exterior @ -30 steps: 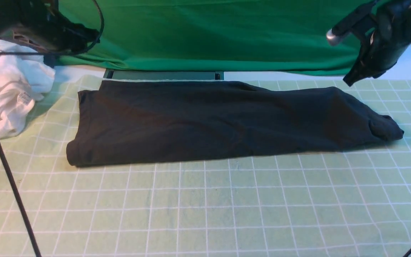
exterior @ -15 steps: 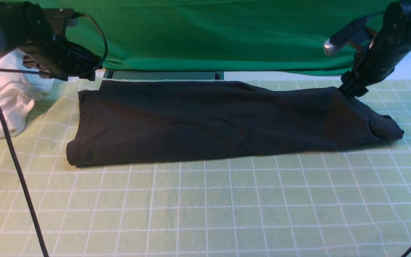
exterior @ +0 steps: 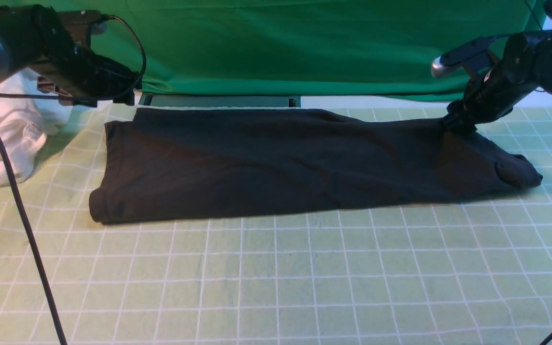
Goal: Fold a long-sleeved shirt over a green coffee tablecloth.
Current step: 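Fold the black garment in half by bringing its near edge over to the far edge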
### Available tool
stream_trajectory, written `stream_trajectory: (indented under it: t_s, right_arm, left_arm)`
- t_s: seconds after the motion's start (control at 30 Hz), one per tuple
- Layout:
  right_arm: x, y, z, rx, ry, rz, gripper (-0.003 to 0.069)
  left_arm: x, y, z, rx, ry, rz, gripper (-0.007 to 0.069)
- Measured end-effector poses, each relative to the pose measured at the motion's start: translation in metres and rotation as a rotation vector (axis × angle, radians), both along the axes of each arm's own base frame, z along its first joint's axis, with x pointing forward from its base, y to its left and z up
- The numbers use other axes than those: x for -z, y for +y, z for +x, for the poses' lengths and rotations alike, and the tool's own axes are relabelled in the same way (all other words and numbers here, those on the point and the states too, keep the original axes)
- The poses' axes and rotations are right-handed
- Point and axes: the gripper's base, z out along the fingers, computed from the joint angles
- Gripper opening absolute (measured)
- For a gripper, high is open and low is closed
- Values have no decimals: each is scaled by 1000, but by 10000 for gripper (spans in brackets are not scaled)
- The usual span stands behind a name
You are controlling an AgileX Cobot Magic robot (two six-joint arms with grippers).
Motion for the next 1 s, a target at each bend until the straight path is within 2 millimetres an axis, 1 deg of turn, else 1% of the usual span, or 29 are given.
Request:
stream_trajectory:
  t_s: [0.03, 0.1, 0.17, 0.2, 0.27, 0.3, 0.33, 0.37, 0.5, 0.53, 0.57, 0.63, 0.7, 0.77, 0.83, 0.93, 1.0]
  right_arm:
    - [3, 1, 0, 3, 7, 10, 419]
    - [6, 1, 0, 5, 19, 22, 370]
    - [7, 2, 0, 7, 25, 26, 296]
    - [7, 2, 0, 6, 25, 27, 225]
    - [7, 2, 0, 6, 25, 28, 110]
    - [7, 2, 0, 6, 25, 29, 64]
    - [7, 2, 0, 6, 25, 29, 52]
    - [7, 2, 0, 6, 26, 30, 26]
    - [4, 2, 0, 4, 26, 29, 15]
    - [1, 2, 1, 3, 24, 29, 15]
    - [-3, 2, 1, 1, 21, 29, 15]
    - [-17, 3, 2, -1, 10, 35, 15]
    - [-32, 4, 2, -3, -6, 48, 13]
    - [-47, 5, 2, -10, -25, 60, 13]
    - [-53, 6, 3, -12, -33, 67, 13]
    - [-57, 6, 3, -12, -41, 67, 13]
    - [-56, 4, 3, -10, -36, 61, 13]
  left_arm:
    - [9, 0, 1, 1, 25, -2, 476]
    - [18, 0, 2, 3, 46, -4, 476]
    - [24, 0, 3, 3, 53, -3, 476]
    - [28, 0, 4, 3, 52, -1, 474]
    - [31, 1, 6, 4, 47, 2, 459]
    - [32, 1, 6, 7, 42, 6, 442]
    - [32, 1, 6, 6, 42, 6, 434]
    - [32, 1, 6, 9, 41, 8, 393]
    - [32, 1, 7, 28, 37, 25, 250]
    - [32, 1, 7, 33, 34, 29, 202]
    - [31, 1, 7, 39, 28, 36, 152]
    - [31, 1, 8, 47, 21, 47, 56]
    - [31, 1, 8, 49, 20, 49, 1]
    - [31, 1, 8, 50, 20, 51, -28]
    - [31, 1, 8, 48, 22, 43, -36]
    - [30, 0, 7, 44, 24, 25, -38]
    - [25, 0, 6, 43, 16, 21, -38]
